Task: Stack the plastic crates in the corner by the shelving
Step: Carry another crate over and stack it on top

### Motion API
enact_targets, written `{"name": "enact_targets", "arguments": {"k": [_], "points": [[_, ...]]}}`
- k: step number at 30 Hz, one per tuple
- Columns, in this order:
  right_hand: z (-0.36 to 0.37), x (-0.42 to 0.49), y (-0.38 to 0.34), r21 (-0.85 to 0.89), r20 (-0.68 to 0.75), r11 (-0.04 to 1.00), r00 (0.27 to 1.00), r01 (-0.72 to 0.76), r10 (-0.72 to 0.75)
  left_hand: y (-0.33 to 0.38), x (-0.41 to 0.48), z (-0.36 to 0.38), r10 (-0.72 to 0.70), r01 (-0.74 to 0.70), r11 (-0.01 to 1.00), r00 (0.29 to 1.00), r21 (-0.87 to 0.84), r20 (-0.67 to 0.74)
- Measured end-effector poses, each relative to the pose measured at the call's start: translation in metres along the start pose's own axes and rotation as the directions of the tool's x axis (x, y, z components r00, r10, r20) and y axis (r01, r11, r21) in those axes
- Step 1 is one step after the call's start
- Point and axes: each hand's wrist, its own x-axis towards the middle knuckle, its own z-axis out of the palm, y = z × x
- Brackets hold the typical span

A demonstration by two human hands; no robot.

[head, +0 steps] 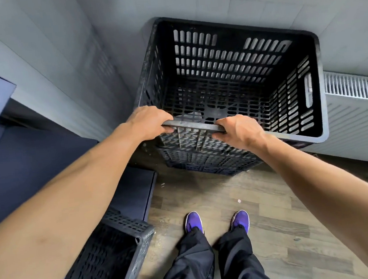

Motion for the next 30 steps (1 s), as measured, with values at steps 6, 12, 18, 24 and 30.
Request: {"name": "enact_targets", "arguments": {"k": [6, 12, 18, 24, 30], "points": [[0.005, -0.004, 0.004, -0.109, -0.072, 0.994, 0.997, 0.028, -0.036, 0.004, -0.009, 0.01, 0.033, -0.03, 0.999, 0.993, 0.023, -0.111], [0.003, -0.005, 0.003, -0.13, -0.091, 0.991, 0.994, 0.044, -0.056, 0.009, -0.013, 0.015, 0.016, -0.014, 1.0, 0.979, 0.011, -0.204], [0.001, -0.005, 0.008, -0.164, -0.069, 0.984, 0.994, 0.067, -0.079, 0.011, -0.008, 0.01, -0.035, 0.041, 0.999, 0.984, 0.035, -0.174], [-0.007, -0.036, 0.051, -0.126, 0.067, 0.991, 0.997, -0.035, 0.043, 0.015, -0.01, 0.008, -0.059, 0.064, 0.997, 0.992, 0.043, -0.115], [-0.012, -0.051, 0.069, -0.205, 0.058, 0.976, 0.994, -0.076, 0.089, 0.012, -0.011, 0.01, 0.002, 0.018, 0.993, 0.985, 0.115, -0.171]]}}
